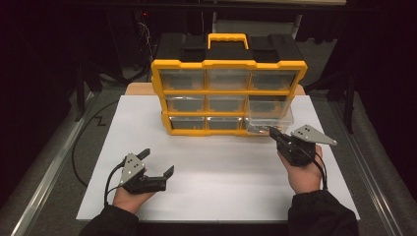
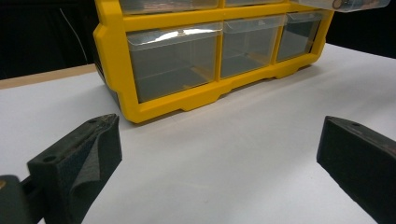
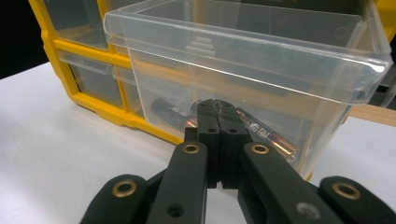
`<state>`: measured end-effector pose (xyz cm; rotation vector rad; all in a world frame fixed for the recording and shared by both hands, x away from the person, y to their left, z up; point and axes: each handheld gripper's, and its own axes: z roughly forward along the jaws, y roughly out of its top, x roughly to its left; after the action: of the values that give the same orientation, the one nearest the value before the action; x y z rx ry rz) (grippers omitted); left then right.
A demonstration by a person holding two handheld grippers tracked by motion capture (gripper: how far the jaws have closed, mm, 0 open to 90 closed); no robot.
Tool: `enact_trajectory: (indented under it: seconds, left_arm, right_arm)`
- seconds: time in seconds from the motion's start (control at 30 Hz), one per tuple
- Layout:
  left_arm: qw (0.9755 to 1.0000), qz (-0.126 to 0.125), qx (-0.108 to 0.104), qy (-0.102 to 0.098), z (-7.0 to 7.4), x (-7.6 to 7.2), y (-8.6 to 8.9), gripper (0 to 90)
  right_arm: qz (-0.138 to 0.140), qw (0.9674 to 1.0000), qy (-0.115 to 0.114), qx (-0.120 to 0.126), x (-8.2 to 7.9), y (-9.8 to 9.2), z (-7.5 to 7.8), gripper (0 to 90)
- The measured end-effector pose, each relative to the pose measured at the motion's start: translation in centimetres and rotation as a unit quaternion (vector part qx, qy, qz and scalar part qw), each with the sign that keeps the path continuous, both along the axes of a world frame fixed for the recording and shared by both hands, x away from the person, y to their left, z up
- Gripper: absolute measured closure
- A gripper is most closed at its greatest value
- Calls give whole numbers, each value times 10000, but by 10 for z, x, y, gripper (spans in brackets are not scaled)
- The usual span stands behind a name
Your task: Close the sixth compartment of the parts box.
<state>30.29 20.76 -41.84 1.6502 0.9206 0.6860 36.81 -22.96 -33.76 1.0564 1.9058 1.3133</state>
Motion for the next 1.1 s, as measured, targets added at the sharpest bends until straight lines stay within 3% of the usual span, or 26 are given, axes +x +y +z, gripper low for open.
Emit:
enact_trajectory:
  seconds: [0.7,1.1]
  left_arm:
    - [10000,-15,6,-4,0,0,0,7]
    - [10000,-24,22,-6,0,0,0,7]
  right_arm:
    - [-88,9999,-41,33,3,-1,6,900]
    - [-73,9999,-62,-78,4,3,9,900]
